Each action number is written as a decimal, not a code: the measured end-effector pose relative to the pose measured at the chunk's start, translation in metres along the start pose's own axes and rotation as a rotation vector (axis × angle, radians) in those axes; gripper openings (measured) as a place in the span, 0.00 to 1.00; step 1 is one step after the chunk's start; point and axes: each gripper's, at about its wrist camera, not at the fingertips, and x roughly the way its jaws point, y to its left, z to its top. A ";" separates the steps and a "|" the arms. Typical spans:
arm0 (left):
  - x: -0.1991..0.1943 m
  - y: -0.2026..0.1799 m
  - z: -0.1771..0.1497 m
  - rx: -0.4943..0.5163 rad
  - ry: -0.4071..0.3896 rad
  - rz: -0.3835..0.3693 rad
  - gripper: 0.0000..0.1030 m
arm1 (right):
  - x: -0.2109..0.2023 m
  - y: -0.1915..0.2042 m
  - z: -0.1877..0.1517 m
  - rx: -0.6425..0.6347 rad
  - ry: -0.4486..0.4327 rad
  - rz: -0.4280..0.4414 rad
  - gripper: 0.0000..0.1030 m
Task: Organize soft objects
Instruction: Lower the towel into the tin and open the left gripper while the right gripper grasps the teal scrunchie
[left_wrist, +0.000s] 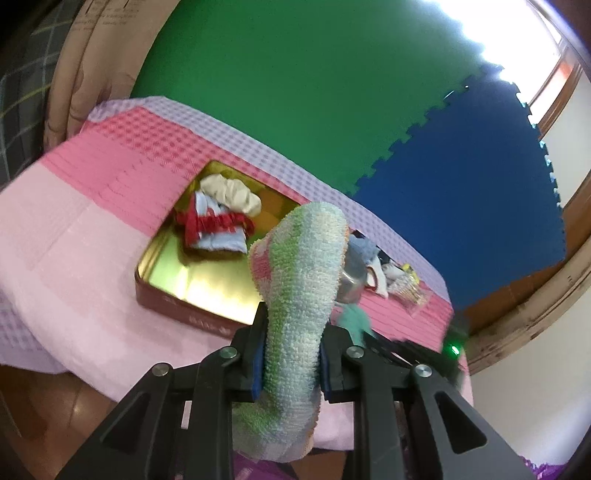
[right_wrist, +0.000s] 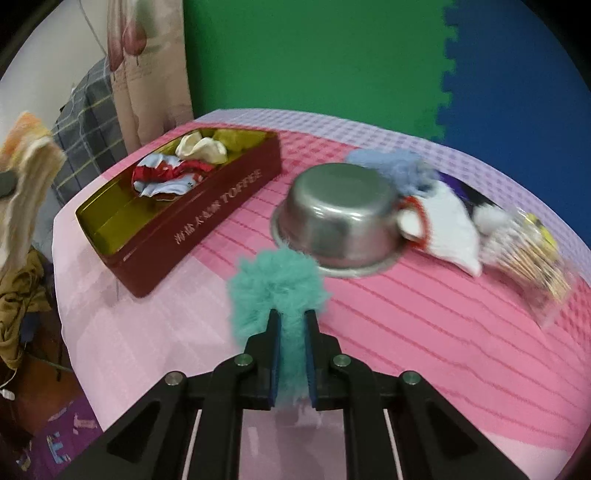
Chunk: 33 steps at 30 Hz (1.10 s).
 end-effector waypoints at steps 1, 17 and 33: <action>0.002 0.000 0.005 0.008 0.001 0.003 0.18 | -0.005 -0.005 -0.005 0.003 -0.008 -0.018 0.11; 0.125 -0.027 0.072 0.132 0.117 0.089 0.18 | -0.020 -0.071 -0.039 0.113 -0.061 -0.140 0.11; 0.211 -0.018 0.083 0.213 0.185 0.273 0.21 | -0.018 -0.076 -0.038 0.148 -0.059 -0.100 0.11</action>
